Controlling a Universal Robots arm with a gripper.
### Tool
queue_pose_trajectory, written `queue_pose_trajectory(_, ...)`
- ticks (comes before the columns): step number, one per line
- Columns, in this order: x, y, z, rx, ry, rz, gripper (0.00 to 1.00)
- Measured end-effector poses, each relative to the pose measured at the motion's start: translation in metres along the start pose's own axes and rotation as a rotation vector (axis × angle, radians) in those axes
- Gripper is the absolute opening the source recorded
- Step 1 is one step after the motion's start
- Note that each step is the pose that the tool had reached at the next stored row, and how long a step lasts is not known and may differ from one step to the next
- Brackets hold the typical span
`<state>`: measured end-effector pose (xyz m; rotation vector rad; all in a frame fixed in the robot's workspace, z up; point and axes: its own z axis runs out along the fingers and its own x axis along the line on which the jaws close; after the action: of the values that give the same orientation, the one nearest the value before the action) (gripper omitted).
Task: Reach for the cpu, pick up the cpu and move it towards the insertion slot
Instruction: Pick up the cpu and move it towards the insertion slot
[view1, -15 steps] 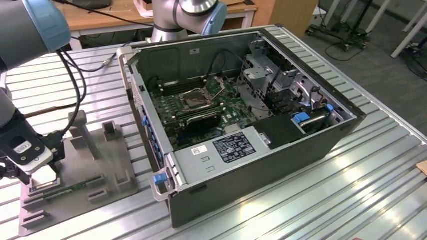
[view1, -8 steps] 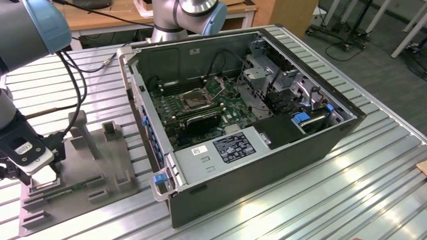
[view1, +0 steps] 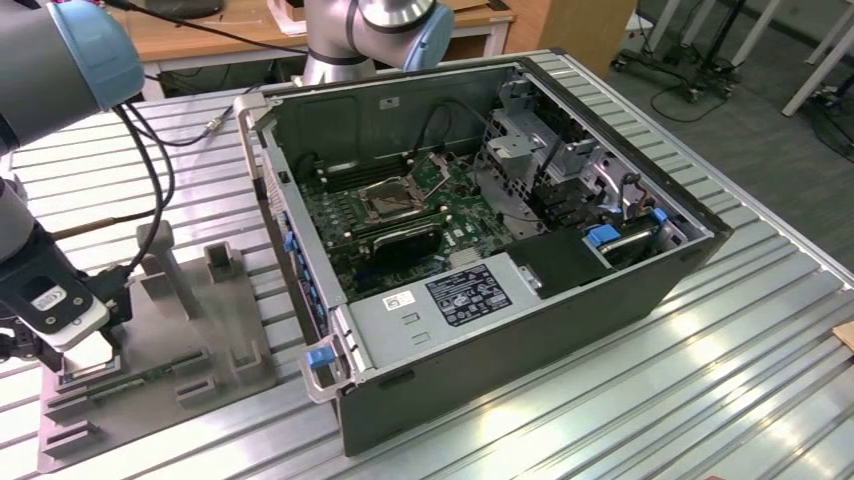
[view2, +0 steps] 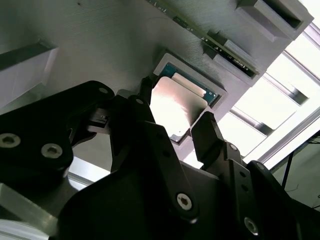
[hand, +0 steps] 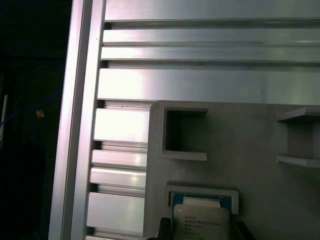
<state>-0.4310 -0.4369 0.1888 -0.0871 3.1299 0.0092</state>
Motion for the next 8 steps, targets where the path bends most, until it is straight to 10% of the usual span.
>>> queue_pose_trajectory(8,0.0000,0.0000,0.0028,-0.0001,-0.0002,0.000,0.59)
